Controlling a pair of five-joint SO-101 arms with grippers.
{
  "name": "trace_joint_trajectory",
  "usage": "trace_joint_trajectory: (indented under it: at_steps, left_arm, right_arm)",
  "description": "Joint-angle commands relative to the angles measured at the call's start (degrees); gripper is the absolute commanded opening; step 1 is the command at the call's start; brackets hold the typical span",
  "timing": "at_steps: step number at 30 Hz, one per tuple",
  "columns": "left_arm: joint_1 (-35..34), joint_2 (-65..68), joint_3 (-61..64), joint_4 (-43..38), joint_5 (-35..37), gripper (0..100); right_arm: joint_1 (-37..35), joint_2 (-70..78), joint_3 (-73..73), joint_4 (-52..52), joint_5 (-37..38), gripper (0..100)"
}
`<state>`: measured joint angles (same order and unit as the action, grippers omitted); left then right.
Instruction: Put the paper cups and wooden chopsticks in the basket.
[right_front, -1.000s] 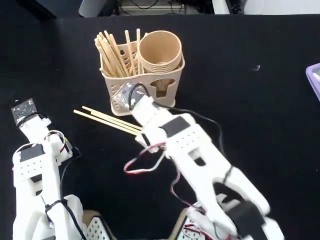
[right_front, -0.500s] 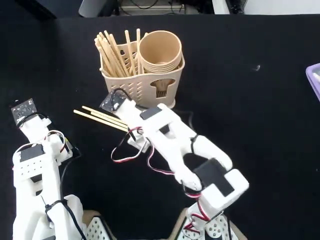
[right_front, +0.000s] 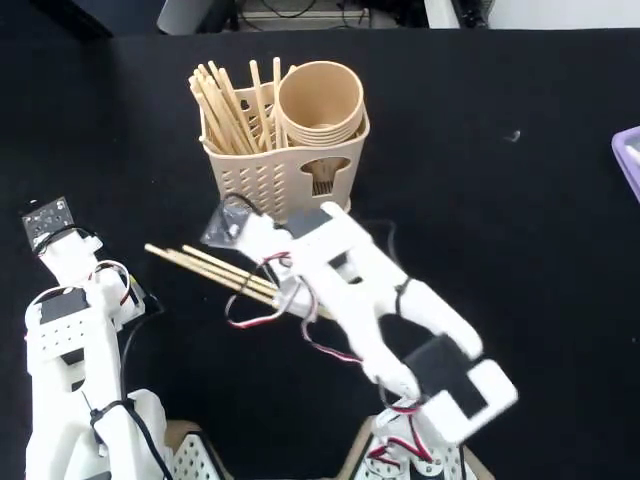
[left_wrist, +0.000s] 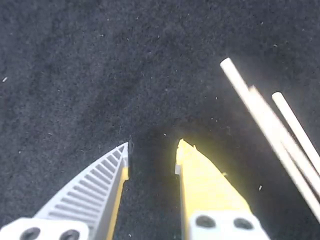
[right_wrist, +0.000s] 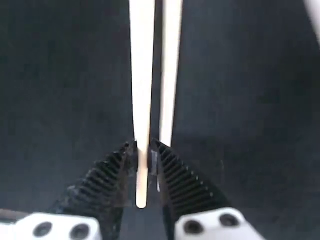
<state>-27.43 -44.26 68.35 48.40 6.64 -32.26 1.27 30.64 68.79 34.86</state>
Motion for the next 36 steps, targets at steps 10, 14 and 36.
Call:
trace_joint_trajectory:
  at_steps: [10,14,36]
  left_arm:
    - [0.5,-0.8,-0.4,-1.0,-0.2,16]
    - [0.4,-0.8,-0.4,-1.0,-0.2,16]
    - [0.5,-0.8,-0.4,-1.0,-0.2,16]
  right_arm:
    - [16.1,-15.2,11.5,-1.9,7.6,1.1]
    - [4.7,-18.4,9.0,-1.8,-0.6,1.2]
    - [0.2,-0.2,4.1,-21.3,-6.4,18.5]
